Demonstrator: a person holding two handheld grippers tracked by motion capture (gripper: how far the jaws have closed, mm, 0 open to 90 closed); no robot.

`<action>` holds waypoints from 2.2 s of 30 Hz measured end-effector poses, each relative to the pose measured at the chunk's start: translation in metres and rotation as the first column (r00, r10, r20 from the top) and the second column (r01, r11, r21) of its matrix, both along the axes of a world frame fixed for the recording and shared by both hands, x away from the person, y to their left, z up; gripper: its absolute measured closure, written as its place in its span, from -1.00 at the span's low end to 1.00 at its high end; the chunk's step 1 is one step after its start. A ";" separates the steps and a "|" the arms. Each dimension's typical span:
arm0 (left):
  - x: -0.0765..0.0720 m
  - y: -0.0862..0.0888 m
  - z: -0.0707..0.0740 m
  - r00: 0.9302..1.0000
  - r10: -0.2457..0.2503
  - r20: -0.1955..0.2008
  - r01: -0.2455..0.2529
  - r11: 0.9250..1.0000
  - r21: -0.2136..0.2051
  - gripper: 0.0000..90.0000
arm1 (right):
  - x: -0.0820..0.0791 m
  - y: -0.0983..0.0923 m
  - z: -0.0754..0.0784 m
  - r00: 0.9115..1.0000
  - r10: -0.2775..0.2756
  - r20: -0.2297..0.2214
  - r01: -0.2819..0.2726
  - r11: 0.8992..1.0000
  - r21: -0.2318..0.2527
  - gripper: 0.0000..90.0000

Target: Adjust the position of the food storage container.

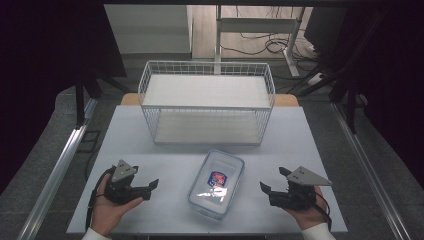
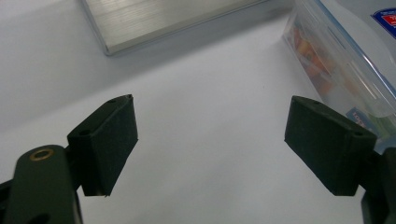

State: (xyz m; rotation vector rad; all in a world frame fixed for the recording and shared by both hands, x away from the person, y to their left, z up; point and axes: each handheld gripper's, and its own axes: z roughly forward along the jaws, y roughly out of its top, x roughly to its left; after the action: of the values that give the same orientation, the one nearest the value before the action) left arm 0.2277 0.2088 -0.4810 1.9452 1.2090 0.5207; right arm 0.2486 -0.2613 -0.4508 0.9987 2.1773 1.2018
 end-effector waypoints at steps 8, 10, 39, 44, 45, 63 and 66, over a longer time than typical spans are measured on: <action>0.002 -0.004 0.000 1.000 -0.002 -0.005 0.002 1.000 -0.010 -0.62 | -0.002 -0.004 0.000 1.000 -0.005 -0.002 0.005 1.000 0.007 -0.58; 0.002 -0.005 -0.001 1.000 -0.010 -0.009 0.010 1.000 -0.005 -0.62 | -0.003 -0.006 0.001 1.000 -0.003 0.000 0.003 1.000 0.011 -0.56; -0.004 -0.001 -0.001 0.999 -0.035 0.005 0.035 0.999 0.001 -0.64 | -0.002 0.035 0.012 0.951 0.269 -0.150 -0.289 0.948 -0.132 0.29; -0.005 -0.003 -0.004 0.999 -0.047 -0.011 0.048 0.998 0.028 -0.64 | -0.007 0.054 -0.007 0.909 0.346 -0.233 -0.389 0.905 -0.173 0.53; -0.005 -0.003 -0.004 0.999 -0.047 -0.011 0.048 0.998 0.028 -0.64 | -0.007 0.054 -0.007 0.909 0.346 -0.233 -0.389 0.905 -0.173 0.53; -0.005 -0.001 -0.003 0.999 -0.035 0.009 0.035 0.999 0.015 -0.61 | -0.025 0.106 -0.037 0.755 0.537 -0.376 -0.646 0.707 -0.287 0.97; -0.005 0.000 -0.004 0.999 -0.036 0.005 0.036 0.999 0.014 -0.61 | -0.025 0.111 -0.038 0.751 0.544 -0.375 -0.651 0.703 -0.285 0.97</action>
State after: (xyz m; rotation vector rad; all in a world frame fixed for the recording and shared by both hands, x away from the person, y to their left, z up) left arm 0.2227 0.2085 -0.4850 1.9723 1.1682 0.5170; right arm 0.2238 -0.1507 -0.4885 0.2579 2.9503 0.8130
